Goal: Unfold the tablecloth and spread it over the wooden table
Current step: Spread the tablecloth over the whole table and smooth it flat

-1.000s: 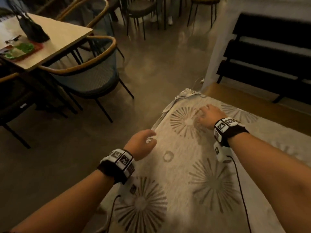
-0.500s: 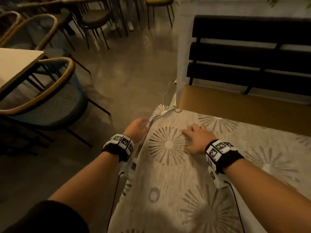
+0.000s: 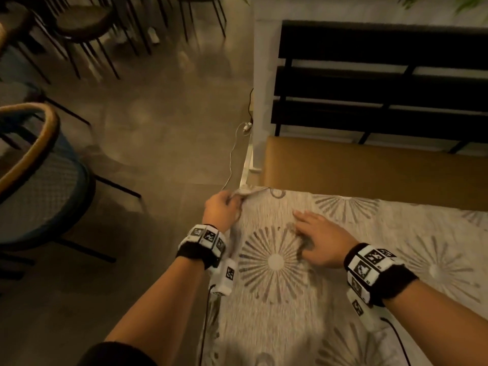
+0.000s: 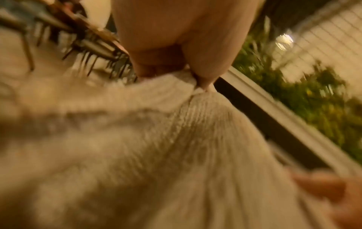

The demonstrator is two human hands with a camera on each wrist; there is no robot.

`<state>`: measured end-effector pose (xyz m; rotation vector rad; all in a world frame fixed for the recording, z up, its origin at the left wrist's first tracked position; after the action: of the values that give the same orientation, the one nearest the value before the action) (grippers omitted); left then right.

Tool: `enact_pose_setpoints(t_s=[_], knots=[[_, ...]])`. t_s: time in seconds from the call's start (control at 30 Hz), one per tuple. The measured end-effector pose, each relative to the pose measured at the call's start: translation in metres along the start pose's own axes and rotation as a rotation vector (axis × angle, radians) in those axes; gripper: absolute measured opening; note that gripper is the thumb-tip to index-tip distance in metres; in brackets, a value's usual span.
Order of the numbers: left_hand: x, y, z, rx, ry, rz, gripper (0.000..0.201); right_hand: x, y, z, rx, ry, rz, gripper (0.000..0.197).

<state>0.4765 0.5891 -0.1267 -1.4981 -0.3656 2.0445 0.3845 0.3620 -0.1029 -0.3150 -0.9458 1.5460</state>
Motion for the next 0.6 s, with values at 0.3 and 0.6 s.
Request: enact_pose_setpoints(t_s=[0.3, 0.6], knots=[[0.049, -0.011, 0.001, -0.006, -0.179, 0.155, 0.052, -0.004, 0.004, -0.004, 0.018, 0.004, 0.011, 0.064], [0.045, 0.047, 0.008, 0.465, -0.216, -0.388, 0.068, -0.005, 0.009, -0.006, 0.056, 0.009, 0.025, 0.054]])
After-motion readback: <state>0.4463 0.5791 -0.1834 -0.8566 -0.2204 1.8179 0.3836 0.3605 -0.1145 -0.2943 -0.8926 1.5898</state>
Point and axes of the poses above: each hand's wrist, its own z-axis away from the middle knuckle, its own y-axis out of the palm, x = y × z, the point moved 9 cm from there along -z, towards the middle knuckle, and after that the axes turned 15 degrees about x, right-handed, at the moved point
